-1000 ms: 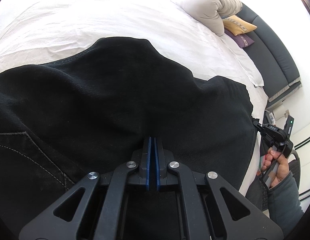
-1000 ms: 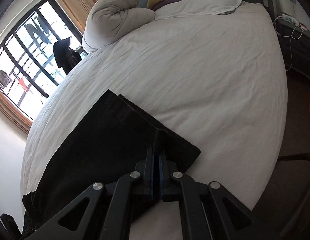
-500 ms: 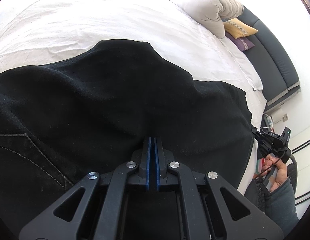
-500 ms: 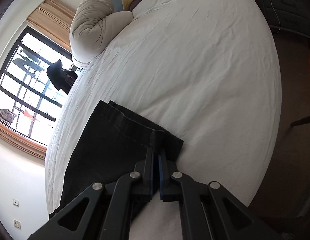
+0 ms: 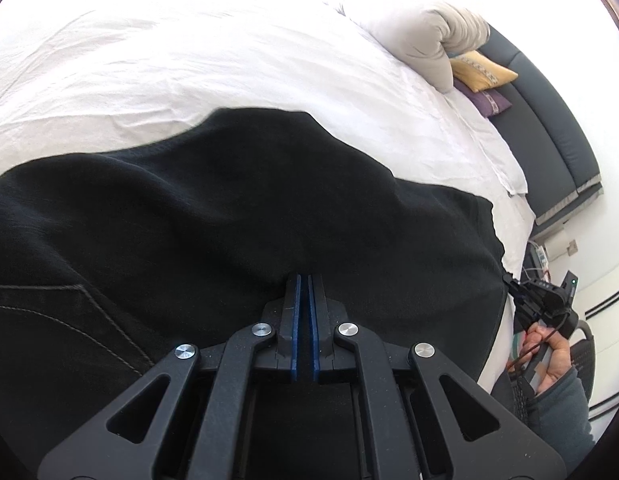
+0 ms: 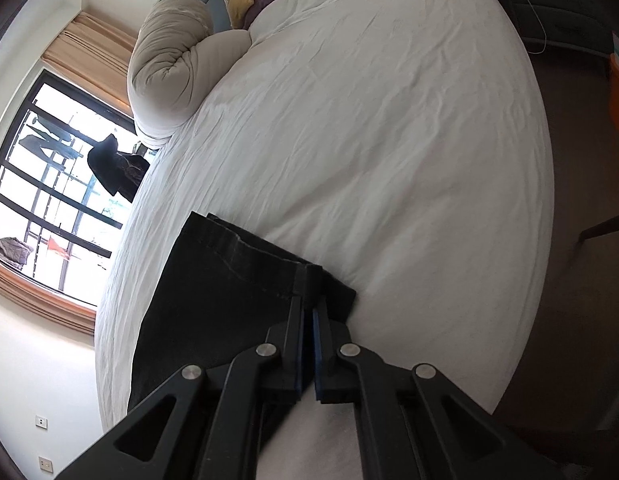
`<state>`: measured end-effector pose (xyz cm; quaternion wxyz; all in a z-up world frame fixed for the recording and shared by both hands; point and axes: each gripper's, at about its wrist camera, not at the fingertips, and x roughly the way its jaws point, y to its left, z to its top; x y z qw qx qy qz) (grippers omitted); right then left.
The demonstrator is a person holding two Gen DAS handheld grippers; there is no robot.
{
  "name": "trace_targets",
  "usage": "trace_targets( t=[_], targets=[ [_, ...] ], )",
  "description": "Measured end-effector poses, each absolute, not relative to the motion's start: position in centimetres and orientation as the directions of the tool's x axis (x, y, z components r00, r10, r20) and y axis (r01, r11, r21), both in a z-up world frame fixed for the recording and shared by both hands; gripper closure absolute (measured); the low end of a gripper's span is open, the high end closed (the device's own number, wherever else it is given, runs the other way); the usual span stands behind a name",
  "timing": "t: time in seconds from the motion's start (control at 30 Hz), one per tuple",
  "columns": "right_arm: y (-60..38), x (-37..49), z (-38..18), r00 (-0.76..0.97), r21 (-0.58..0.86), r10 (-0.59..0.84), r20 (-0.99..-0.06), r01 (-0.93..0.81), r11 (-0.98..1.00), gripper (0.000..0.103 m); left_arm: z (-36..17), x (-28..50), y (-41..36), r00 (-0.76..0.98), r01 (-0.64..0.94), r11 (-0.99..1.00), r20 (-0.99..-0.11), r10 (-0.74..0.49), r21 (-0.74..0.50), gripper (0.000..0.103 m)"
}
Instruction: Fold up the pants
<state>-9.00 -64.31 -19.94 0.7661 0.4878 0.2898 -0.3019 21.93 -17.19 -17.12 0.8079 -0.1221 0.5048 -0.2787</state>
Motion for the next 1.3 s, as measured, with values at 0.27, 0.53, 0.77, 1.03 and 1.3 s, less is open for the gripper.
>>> trace_targets(
  t=[0.27,0.53,0.77,1.03,1.3],
  targets=[
    [-64.8,-11.7,-15.5,0.517,0.426,-0.304,-0.8,0.847,0.317,0.082,-16.0,23.3,-13.3,0.42,0.254,0.842,-0.73,-0.54,-0.477,0.099],
    [-49.8,7.7,-8.0,0.638,0.548,0.341,-0.69,0.152,0.823,0.077,-14.5,22.2,-11.4,0.432,0.266,0.824,-0.702,-0.566,-0.501,0.099],
    [-33.5,19.4,-16.4,0.205,0.625,0.647,-0.735,-0.167,0.763,0.063,-16.6,22.4,-10.2,0.398,0.235,0.838,-0.738,-0.545,-0.492,0.099],
    [-40.3,23.5,-19.8,0.399,0.508,0.431,-0.809,0.108,0.855,0.103,-17.1,22.3,-10.5,0.411,0.235,0.838,-0.731,-0.545,-0.493,0.099],
    [-30.9,22.3,-16.0,0.313,0.632,0.651,-0.691,-0.176,0.755,0.094,-17.1,22.9,-11.1,0.414,0.259,0.847,-0.74,-0.531,-0.463,0.099]
  ],
)
